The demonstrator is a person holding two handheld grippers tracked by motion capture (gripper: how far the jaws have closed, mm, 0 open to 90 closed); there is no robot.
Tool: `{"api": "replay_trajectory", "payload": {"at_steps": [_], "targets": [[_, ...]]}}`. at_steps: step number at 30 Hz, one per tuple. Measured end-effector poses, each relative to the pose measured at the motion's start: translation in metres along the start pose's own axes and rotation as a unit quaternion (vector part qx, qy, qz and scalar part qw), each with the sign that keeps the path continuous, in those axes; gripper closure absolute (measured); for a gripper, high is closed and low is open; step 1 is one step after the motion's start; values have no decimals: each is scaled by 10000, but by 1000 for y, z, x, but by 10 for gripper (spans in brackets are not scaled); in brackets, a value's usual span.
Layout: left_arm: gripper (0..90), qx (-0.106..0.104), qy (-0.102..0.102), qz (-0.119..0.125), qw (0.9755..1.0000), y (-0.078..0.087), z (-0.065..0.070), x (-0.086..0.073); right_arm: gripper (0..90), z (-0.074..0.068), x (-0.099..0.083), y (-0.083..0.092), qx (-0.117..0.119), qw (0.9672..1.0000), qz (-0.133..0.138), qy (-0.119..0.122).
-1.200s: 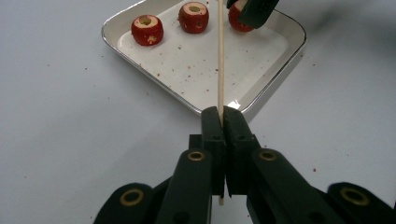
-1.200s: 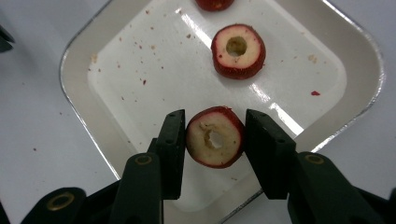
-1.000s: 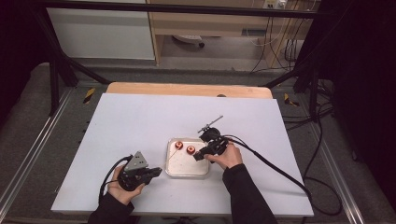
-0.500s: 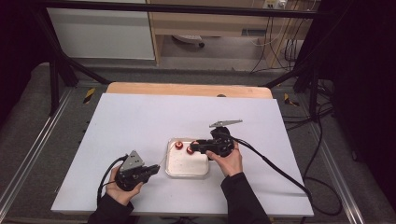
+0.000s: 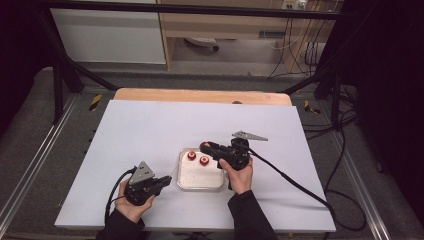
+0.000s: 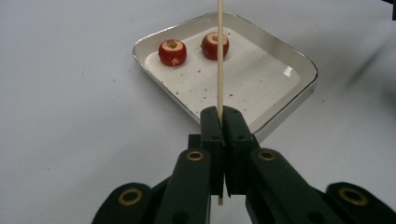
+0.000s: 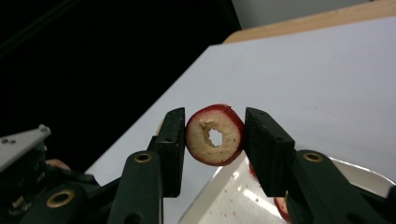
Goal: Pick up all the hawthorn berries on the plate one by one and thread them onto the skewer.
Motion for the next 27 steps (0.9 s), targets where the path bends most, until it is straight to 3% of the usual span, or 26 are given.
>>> {"api": "replay_trajectory", "payload": {"at_steps": [7,13,20,25,27], "targets": [[880,23,407,232,9989,-5,14,2,599,-2,4,-2,-108,9979,628,-134],[879,-65,701,283,9971,-12,29,4,599,-2,9,-2,-226,9935,1105,-131],[880,-89,895,317,9954,-22,46,5,599,0,12,-3,-168,9897,1401,-228],[880,-129,1175,354,9924,-28,54,8,599,-1,13,-2,-182,9873,1564,-190],[880,-140,1193,395,9920,-29,56,9,599,-2,14,-1,-184,9856,1670,-198]]}}
Point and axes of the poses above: each handheld gripper's, and its own axes: y roughly backward along the jaws, x roughly out of its top, z roughly to its right, the point moved 4 cm from there along -y, roughly forward along the jaws, and after that the axes turned 14 degrees about y, right-handed, at the moved point
